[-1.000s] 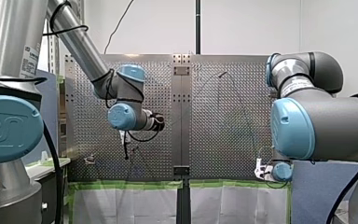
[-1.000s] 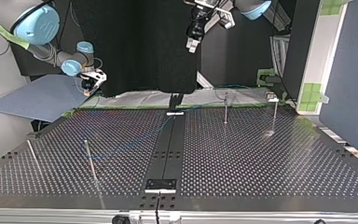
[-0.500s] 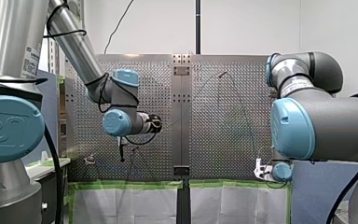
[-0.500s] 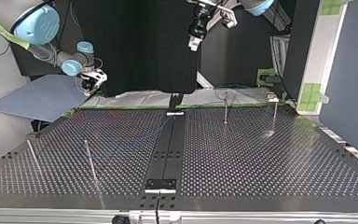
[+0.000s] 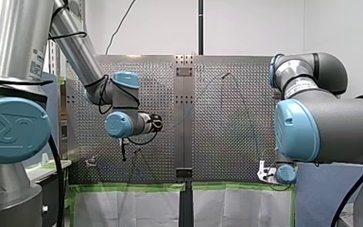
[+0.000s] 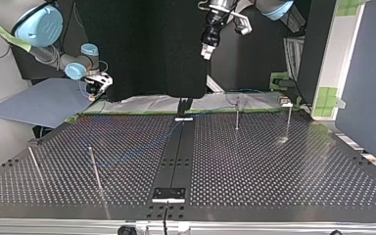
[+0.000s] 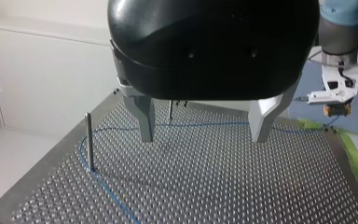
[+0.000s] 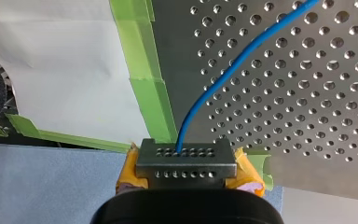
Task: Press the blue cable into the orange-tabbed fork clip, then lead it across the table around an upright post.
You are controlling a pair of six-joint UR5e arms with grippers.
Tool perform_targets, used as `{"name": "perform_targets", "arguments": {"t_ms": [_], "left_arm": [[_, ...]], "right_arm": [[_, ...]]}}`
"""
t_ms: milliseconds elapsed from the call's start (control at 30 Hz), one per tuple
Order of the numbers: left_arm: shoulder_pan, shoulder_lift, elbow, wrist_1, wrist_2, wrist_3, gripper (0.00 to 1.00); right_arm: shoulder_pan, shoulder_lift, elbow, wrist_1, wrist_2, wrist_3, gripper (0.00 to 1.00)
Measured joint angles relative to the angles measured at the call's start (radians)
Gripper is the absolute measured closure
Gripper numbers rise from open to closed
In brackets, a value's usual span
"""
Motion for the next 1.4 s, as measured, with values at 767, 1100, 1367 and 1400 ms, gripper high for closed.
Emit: {"name": "perform_targets", "arguments": {"t_ms": [767,1100,1367,1400], "left_arm": [[0.108,-0.001,-0.001,-0.042,0.001,0.064,0.0],[0.112,-0.002,-0.001,-0.039,0.001,0.077,0.0],[0.112,-0.003,-0.001,-0.039,0.002,0.08,0.0],[0.112,-0.003,-0.001,-0.039,0.002,0.081,0.0]], "right_arm": [[0.001,0.0,0.0,0.002,-0.004,0.0,1.0],[0.0,0.001,-0.002,0.004,-0.004,0.003,1.0],[0.001,0.001,-0.002,0.005,-0.004,0.003,1.0],[0.001,0.001,-0.002,0.005,-0.004,0.003,1.0]]}}
